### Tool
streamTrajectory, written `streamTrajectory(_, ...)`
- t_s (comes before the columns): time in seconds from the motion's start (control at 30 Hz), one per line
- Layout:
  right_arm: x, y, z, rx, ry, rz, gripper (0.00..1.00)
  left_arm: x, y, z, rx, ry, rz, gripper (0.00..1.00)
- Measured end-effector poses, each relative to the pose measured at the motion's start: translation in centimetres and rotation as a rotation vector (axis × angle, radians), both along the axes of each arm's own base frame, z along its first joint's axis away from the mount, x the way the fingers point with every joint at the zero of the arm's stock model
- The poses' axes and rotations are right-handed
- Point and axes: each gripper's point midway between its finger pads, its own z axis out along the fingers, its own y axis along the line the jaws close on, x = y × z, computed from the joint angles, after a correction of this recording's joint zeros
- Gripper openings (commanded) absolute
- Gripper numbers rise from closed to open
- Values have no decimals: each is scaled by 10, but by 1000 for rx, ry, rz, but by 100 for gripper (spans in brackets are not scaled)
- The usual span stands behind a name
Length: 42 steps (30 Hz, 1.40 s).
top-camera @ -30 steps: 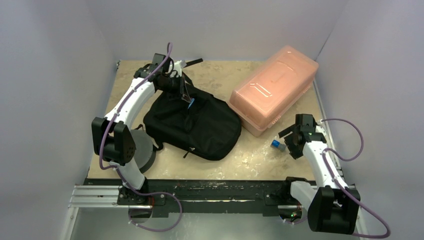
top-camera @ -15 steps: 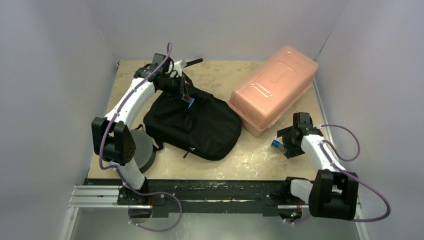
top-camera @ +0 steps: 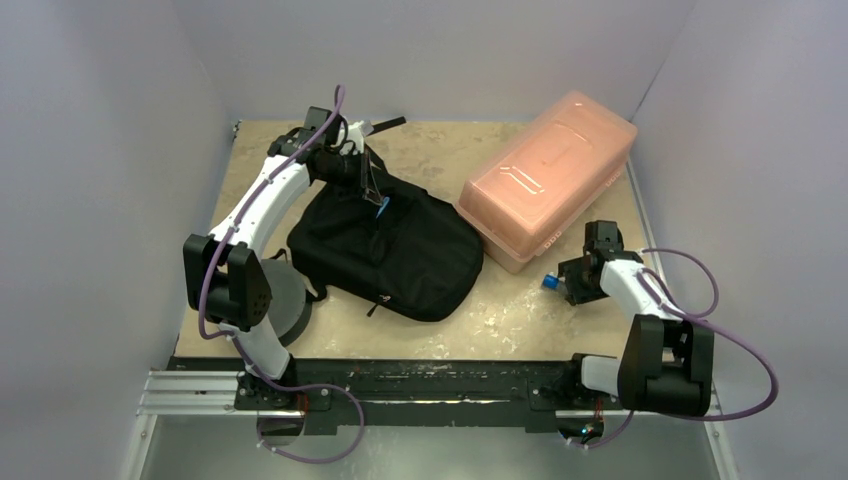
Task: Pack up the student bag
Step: Pick up the stationery from the center of the board, then place the stationery in the student bag.
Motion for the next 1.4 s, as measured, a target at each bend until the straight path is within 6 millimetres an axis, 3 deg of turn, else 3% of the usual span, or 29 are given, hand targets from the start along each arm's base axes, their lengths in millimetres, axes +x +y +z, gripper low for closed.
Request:
streamTrajectory(0.3,5,-8,6,-47,-35,-7,24,0,0,0,-3,1,-2,0)
streamTrajectory(0.43,4,-12,12,-77,-57,7,16,-1,-1,0,-5,2,-3,0)
streamTrajectory(0.57,2,-15,17,-108,-75,51,1,-1,-1,1,-6,2,-4,0)
streamTrajectory(0.87,-18,-5,30,-154,-80,296,0,-1,-1,1,-8,0,-4,0)
streamTrajectory(0.97,-26,16,36,-149,-103,436,0,-1,-1,1,-8,0,-4,0)
streamTrajectory(1.2,-45,117,48,-71,-213,977,0,-1,-1,1,-7,1,-4,0)
streamTrajectory(1.4,-58,187,83,-43,-422,1316,0,-1,-1,1,-7,0,-4,0)
